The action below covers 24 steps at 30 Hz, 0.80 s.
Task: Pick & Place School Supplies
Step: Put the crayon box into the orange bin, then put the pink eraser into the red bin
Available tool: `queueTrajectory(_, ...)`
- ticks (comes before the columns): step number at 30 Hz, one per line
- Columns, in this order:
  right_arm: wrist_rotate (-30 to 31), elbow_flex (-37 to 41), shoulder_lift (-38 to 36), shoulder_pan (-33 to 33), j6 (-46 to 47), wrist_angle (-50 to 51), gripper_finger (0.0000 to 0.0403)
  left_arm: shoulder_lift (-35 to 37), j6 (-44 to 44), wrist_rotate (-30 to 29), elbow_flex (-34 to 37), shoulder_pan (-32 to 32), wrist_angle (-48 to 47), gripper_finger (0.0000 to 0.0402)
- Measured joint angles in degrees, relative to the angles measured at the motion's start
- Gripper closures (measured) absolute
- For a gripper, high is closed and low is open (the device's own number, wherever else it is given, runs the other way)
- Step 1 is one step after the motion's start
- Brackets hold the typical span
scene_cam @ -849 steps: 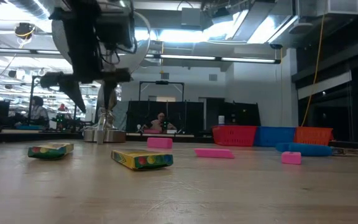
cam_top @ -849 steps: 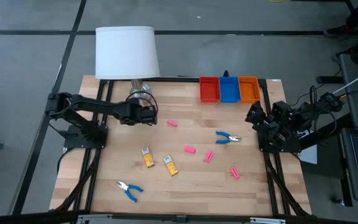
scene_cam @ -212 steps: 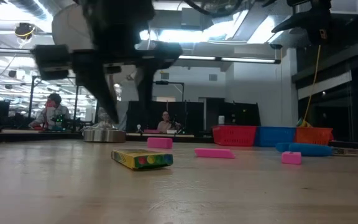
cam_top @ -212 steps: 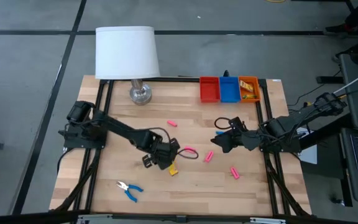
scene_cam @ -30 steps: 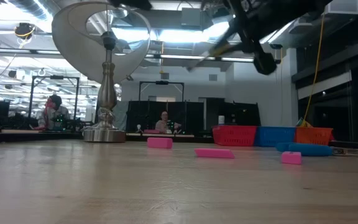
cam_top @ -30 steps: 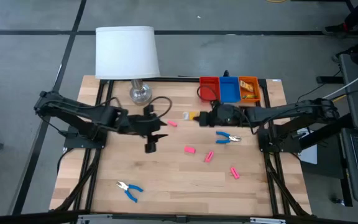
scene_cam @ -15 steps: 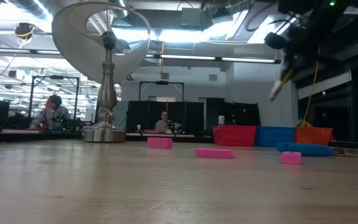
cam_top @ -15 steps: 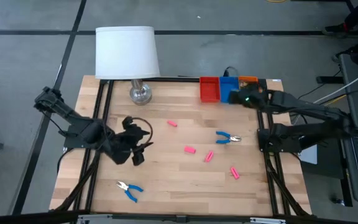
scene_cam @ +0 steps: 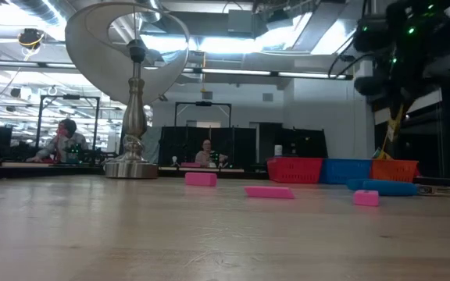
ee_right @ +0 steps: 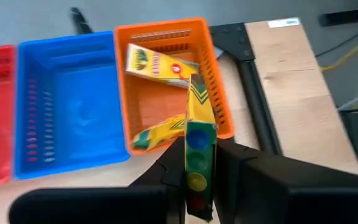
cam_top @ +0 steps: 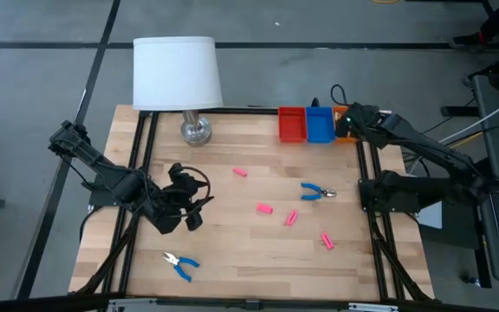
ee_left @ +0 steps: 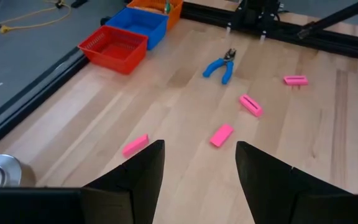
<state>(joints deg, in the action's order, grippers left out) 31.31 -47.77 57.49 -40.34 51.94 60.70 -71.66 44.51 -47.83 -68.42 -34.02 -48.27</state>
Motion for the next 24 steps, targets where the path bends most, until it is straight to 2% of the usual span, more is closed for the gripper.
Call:
queueTrajectory(8, -0.5, 0.0, 9.7, -5.7, -8.8, -4.9, 0.0360, 0.0, 2.7, -0.9, 0.0, 0.0, 0.1, 0.0207)
queueTrajectory(15, 0.1, 0.0, 17.1, -7.5, -11.1, -7.7, 0.0357, 0.0, 3.4, -1.4, 0.0, 0.0, 2.0, 0.0207)
queueTrajectory(24, 1.0, 0.0, 17.8, -8.0, -9.9, -9.4, 0.0280, 0.0, 3.3, -3.1, 0.0, 0.0, 4.5, 0.0207)
